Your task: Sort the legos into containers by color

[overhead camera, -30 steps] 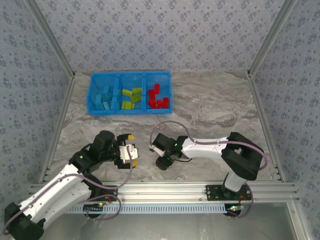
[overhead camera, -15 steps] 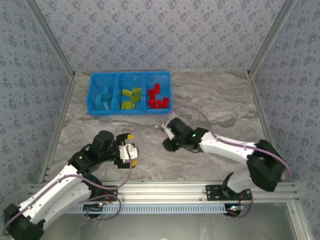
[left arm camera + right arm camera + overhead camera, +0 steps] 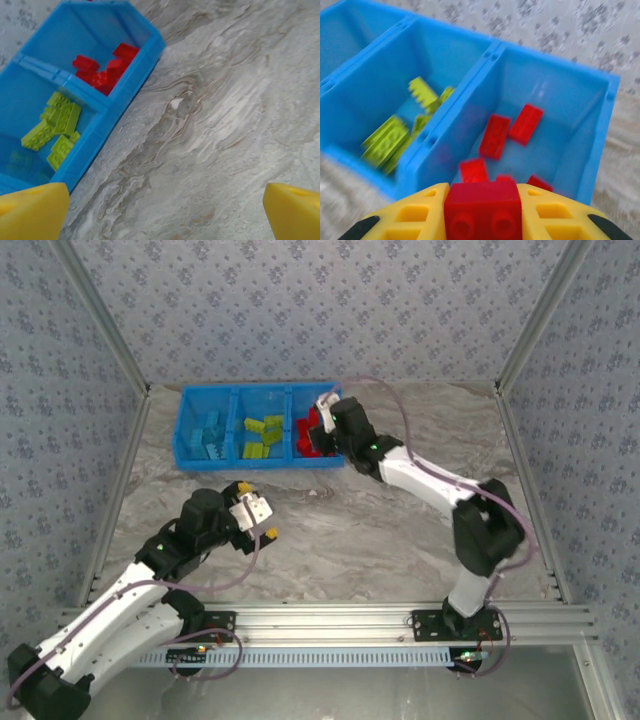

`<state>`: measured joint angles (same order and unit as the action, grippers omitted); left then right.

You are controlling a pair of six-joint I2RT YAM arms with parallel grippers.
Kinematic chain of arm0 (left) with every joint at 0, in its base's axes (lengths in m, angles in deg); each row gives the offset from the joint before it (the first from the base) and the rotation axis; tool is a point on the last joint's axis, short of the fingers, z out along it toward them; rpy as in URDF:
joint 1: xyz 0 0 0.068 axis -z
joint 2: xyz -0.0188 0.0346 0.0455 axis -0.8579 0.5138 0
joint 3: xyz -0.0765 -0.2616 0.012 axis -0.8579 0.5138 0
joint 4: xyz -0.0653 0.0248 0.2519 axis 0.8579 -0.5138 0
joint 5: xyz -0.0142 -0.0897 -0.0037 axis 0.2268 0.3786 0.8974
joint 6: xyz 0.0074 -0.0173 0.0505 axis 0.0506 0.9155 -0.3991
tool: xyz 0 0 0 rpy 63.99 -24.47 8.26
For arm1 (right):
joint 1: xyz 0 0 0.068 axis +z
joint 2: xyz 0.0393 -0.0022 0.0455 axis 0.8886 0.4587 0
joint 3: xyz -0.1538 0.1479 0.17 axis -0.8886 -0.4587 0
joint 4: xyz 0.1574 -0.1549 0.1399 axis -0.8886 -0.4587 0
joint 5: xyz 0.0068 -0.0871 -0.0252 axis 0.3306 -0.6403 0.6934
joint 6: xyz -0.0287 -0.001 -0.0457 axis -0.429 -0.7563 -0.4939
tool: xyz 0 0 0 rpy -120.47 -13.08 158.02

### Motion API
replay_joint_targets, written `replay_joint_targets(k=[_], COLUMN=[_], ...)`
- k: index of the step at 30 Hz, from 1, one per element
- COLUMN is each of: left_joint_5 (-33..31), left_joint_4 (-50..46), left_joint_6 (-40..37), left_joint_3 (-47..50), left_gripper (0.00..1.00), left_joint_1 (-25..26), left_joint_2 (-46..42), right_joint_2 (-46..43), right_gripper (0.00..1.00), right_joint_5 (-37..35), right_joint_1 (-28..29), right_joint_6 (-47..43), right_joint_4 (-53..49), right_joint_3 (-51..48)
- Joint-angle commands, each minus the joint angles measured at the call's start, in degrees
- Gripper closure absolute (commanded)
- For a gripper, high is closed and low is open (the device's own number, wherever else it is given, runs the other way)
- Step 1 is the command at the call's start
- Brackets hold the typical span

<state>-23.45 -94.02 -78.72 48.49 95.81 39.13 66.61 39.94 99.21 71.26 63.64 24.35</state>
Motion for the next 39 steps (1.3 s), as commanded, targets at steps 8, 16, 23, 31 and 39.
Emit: replay_joint_targets(k=[8,16,23,31,39], left_joint_5=[-5.7,-13.0,-30.6,-32.3,-17.7], left_joint_4=[-1.9,-3.1,-5.8,22.6,48.0], left_joint_6=[0.7,2.6,34.8,32.0,24.3], left_joint_3=[-2.1,-3.3,-9.5,7.0,12.5], left_gripper=[0.01,0.01,0.01,0.01,0.01], left_joint_1=[-0.2,-0.2,-1.0,-17.6,-31.5], left_joint_2=[1.8,2.8,5.7,9.9,27.5], right_joint_2=[14.3,0.9,-24.3,-42.8,-29.5], right_gripper=[0.52,0.52,0.40,0.19,0.08], right_joint_5=[-5.8,-2.8,-8.5,-18.3,-22.5], right_joint_1=[-2.6,-3.5,-8.2,-23.8,-29.3], right_joint_6=[-2.5,0.1,3.8,10.2,-1.7], right_joint_4=[-11.6,-7.3,3.3,8.0,29.1], right_joint_3=[21.3,9.4,-20.7,-46.7,-55.3])
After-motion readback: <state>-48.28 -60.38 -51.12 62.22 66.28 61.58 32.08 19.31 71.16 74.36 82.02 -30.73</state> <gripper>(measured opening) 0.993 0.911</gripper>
